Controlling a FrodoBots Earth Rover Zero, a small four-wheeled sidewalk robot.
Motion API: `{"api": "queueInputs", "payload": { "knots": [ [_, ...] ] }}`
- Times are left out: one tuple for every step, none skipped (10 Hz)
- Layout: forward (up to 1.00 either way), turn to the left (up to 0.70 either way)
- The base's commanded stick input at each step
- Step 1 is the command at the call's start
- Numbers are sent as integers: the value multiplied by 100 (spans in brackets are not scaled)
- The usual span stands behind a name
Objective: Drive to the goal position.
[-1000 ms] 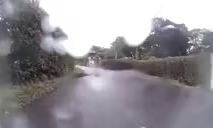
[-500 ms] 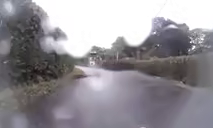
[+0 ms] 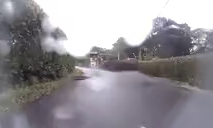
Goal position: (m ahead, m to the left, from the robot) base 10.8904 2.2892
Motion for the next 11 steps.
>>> {"api": "queueInputs", "payload": {
  "knots": [
    [70, 0],
    [70, 0],
    [70, 0],
    [70, 0],
    [70, 0],
    [70, 0],
    [70, 0],
    [70, 0],
    [70, 0],
    [70, 0],
    [70, 0]
  ]
}}
